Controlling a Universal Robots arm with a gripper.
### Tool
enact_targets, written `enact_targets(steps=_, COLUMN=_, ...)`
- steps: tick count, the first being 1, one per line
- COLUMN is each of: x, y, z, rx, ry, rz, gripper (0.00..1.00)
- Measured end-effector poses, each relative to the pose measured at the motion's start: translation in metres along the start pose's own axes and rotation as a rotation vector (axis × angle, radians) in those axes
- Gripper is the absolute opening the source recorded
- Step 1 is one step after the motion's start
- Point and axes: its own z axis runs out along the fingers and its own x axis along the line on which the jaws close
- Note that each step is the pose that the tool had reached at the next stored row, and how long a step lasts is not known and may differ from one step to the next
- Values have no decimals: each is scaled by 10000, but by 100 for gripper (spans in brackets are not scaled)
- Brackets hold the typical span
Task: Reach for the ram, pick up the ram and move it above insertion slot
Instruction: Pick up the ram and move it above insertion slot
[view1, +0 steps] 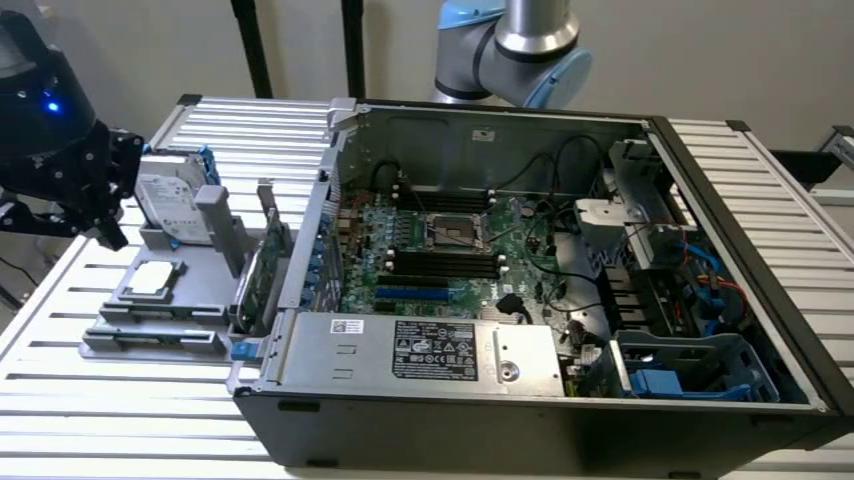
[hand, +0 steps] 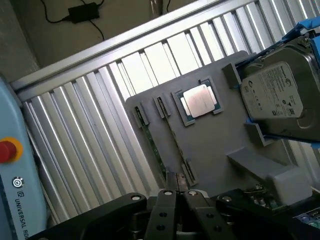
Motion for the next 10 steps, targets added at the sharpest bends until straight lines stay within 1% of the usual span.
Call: enact_targets(steps=10, x=0, y=-1, z=13, rx=2, ry=67, rz=-1814, gripper=11)
